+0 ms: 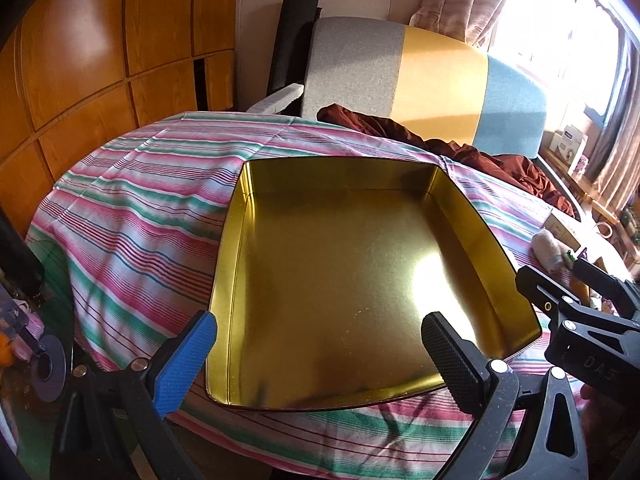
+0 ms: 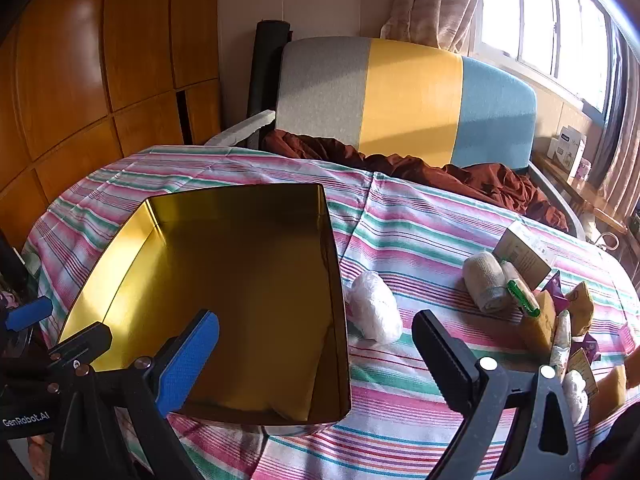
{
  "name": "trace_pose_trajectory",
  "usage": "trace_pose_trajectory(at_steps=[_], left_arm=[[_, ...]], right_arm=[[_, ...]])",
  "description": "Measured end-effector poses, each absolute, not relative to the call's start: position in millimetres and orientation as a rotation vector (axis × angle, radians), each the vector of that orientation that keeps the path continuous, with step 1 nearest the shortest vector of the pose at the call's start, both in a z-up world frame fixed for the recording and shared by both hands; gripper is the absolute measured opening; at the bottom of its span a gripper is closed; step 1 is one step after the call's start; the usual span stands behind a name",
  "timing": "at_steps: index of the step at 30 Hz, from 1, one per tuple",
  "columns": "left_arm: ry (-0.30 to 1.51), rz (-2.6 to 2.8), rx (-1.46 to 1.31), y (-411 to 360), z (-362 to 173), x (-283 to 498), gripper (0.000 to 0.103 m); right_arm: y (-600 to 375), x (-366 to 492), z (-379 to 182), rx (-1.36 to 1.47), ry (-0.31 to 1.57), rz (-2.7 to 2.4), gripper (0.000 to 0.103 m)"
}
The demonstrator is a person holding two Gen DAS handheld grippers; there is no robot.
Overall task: Organize objects
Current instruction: 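Swing both tools from the gold tray toward the cluster of items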
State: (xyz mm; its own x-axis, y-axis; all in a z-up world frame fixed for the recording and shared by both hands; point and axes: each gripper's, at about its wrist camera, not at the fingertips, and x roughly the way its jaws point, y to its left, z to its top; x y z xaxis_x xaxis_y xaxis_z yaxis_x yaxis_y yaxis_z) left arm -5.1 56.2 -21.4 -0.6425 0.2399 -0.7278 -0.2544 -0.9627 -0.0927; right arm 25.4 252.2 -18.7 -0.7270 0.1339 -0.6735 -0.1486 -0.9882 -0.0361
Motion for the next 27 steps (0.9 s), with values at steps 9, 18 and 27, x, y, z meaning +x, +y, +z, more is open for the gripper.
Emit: trace_pose_trajectory(at_steps=[9, 18, 27], left_arm=[[0.007, 2.576, -1.182, 63.6, -21.9, -7.7, 0.103], [0.077, 2.426, -1.064, 110.2, -1.2, -9.7, 0.103], [0.181, 2.181, -0.969, 192.8, 23.8, -15.2, 0.102]], right_arm=[[270.6, 29.1, -18.5, -1.082, 0.031, 2.759, 0.099], [353.7, 38.8, -10.9, -1.079, 0.107, 2.614, 0.099], [453.6, 52.3, 7.7, -1.019, 0.067, 2.436, 0.099]])
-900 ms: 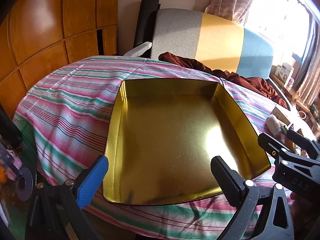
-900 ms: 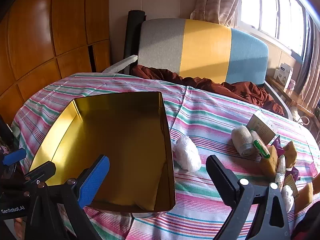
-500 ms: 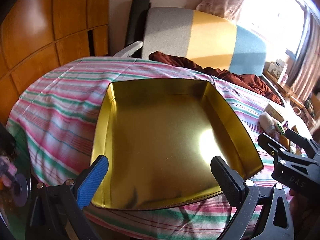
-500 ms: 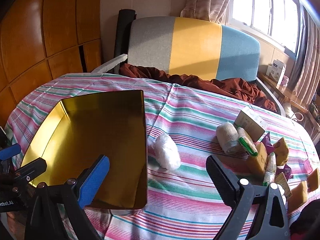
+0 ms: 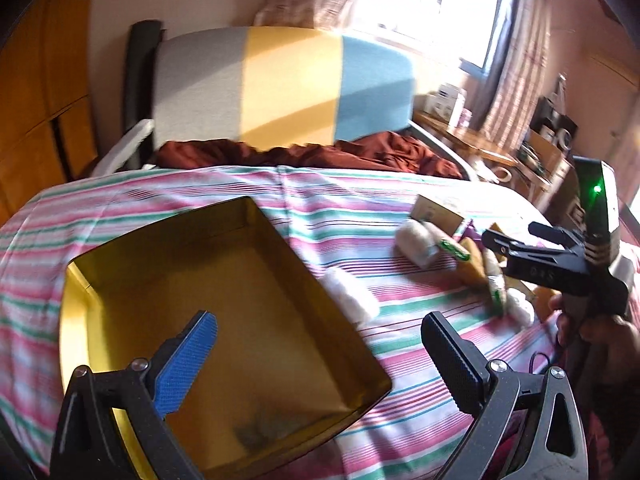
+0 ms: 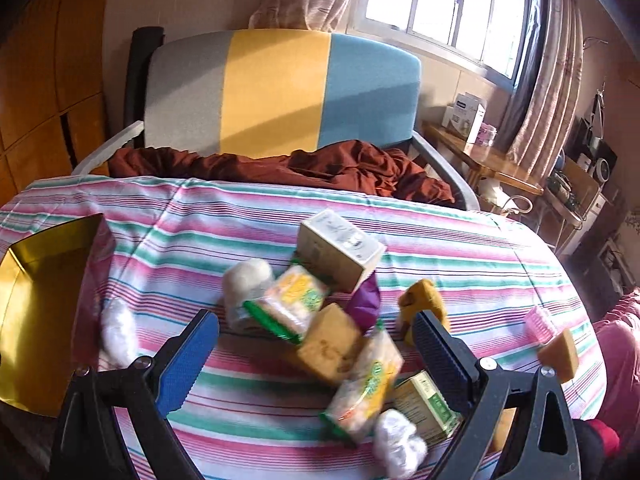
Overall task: Organize objects
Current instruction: 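Swing both tools from the gold tray toward the cluster of items, then close the left tool on the clear plastic-wrapped bundle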
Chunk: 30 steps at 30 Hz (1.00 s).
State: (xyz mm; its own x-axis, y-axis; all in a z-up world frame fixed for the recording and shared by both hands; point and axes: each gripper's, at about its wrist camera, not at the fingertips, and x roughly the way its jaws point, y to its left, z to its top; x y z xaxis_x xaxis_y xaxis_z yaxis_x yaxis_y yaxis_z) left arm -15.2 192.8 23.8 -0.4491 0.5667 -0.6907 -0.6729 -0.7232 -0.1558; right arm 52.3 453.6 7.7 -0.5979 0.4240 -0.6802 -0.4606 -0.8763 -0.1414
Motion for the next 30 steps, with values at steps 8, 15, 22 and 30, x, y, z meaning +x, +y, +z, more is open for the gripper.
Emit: trace_pose_trajectory(at_steps=[8, 15, 22, 30], left_arm=[[0.5, 1.894, -1.034, 291.3, 8.4, -38.9, 0.091], [0.758, 1.699, -1.144, 330.3, -37.5, -57.5, 0.091], [0.959, 1.608, -1.19, 346.6, -67.2, -64.9, 0.073], [0.932, 1.68, -1.103, 344.0, -53.7, -64.0, 0.048]], right_arm=[[508.9, 59.0, -14.6, -1.03, 0.293, 2.433, 0.099], [525.6, 64.2, -15.6, -1.023, 0.45, 2.441, 0.099], [536.7, 70.6, -13.1, -0.977, 0.531, 2.433, 0.099], [546.4, 78.4, -9.8, -0.923, 0.579, 2.407, 0.099]])
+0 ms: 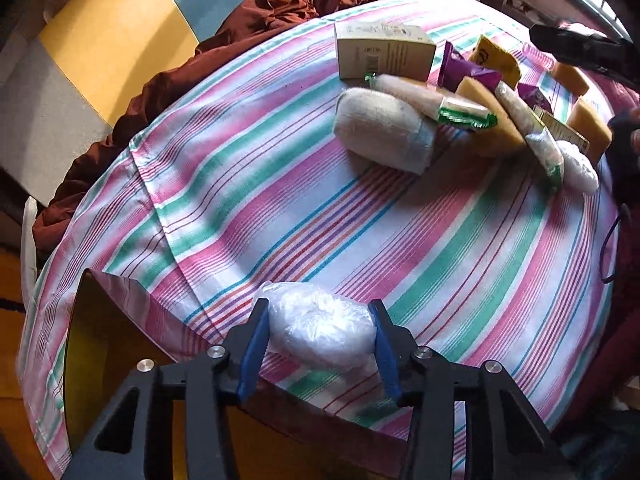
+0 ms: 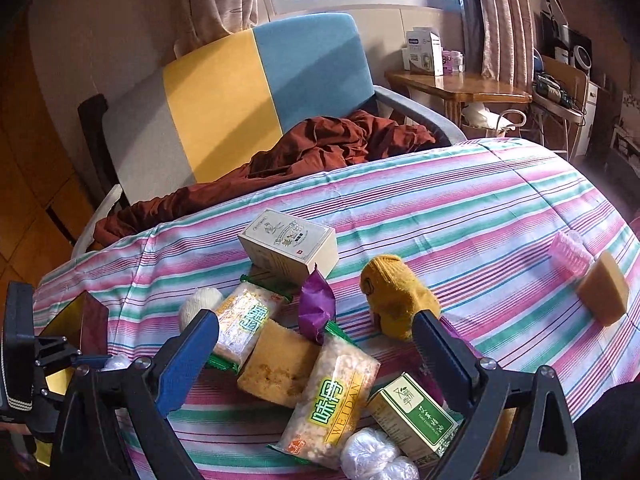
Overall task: Organize objects
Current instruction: 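Close the left tool on the clear plastic-wrapped bundle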
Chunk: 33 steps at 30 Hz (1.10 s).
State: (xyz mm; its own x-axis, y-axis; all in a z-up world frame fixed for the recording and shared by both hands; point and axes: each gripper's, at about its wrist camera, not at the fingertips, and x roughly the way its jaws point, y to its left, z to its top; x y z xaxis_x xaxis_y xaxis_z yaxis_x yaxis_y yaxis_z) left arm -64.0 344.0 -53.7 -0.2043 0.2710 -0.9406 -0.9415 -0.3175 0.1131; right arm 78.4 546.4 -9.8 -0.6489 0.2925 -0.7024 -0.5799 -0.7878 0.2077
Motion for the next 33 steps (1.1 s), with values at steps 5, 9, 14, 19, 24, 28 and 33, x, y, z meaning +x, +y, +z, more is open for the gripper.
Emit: trace_pose_trajectory(at_steps=[5, 9, 14, 19, 24, 28, 33], left_arm=[[0.726, 1.657, -1.069, 358.1, -37.5, -39.5, 0.05], [0.658, 1.657, -1.077, 367.2, -42.0, -13.0, 0.058], [0.512, 1.755, -1.132, 354.6, -50.0, -9.0, 0.081], [0.379, 1.801, -1.218, 346.7, -58.6, -10.3, 0.081], [0.307, 1.853, -1.285, 360.8, -72.4, -11.5, 0.064], [0.321, 1.909, -1.274, 364.5, -84.2, -8.1, 0.042], [0.408, 1.971, -1.123, 360.9, -92.5, 11.2, 0.038]], right_arm=[[557.2, 88.0, -6.6, -0.856, 0.638, 2.373, 0.099], [562.6, 90.7, -8.0, -0.848, 0.668, 2.35, 0.099], [562.1, 90.3, -7.8, -0.844, 0.663, 2.348, 0.099], [563.7, 93.0, -8.3, -0.838, 0.67, 2.337, 0.099], [567.8, 94.4, -11.5, -0.844, 0.689, 2.312, 0.099], [570.6, 94.0, -15.1, -0.857, 0.709, 2.292, 0.099], [570.7, 93.5, -17.3, -0.879, 0.714, 2.277, 0.099]])
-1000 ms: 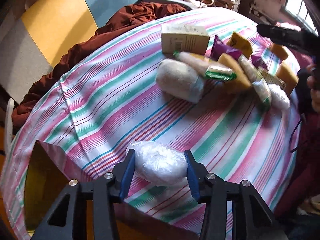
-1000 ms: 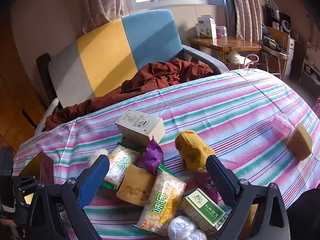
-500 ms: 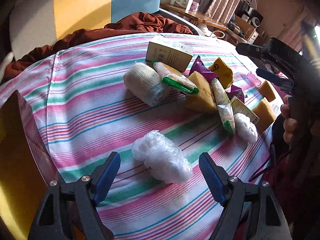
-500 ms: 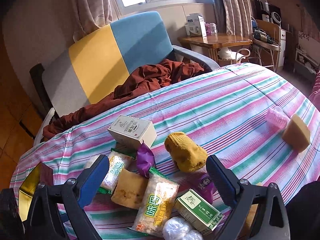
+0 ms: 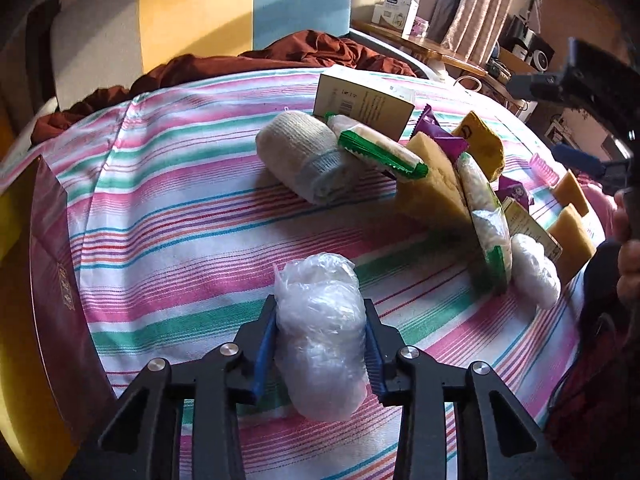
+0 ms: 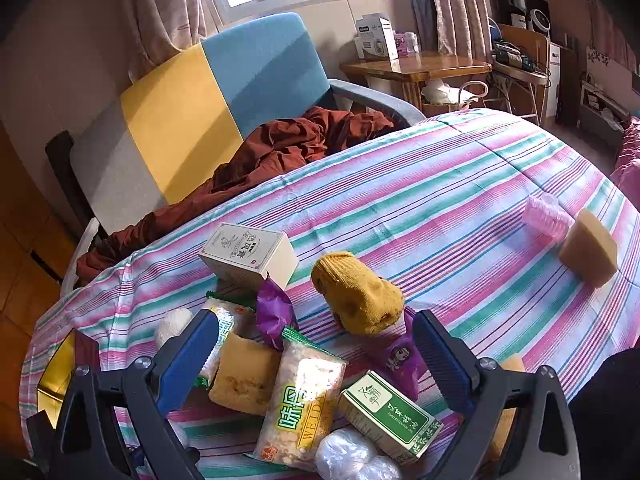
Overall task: Organize objects
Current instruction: 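Close the left tool on the clear plastic-wrapped bundle, then lift the plastic bundle with the left tool while the right tool grasps a yellow sponge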
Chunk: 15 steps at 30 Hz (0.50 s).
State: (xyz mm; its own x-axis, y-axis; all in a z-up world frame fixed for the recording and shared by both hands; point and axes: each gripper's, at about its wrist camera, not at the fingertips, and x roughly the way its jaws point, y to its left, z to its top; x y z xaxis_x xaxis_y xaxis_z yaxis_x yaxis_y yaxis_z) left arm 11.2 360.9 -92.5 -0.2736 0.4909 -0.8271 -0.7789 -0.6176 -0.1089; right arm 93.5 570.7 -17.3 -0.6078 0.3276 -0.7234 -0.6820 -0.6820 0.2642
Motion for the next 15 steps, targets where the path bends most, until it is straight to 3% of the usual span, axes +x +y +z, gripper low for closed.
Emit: trace_pose_trajectory(at_steps=[6, 15], left_arm=[[0.463, 2.01, -1.009, 357.7, -96.3, 23.1, 0.038], [0.437, 2.013, -0.94, 351.5, -97.7, 23.1, 0.038]], right_arm=[[572.3, 95.9, -22.4, -1.003, 0.74, 2.237, 0.095], [611.6, 146.4, 1.7, -1.131, 0.603, 2.103, 0.09]])
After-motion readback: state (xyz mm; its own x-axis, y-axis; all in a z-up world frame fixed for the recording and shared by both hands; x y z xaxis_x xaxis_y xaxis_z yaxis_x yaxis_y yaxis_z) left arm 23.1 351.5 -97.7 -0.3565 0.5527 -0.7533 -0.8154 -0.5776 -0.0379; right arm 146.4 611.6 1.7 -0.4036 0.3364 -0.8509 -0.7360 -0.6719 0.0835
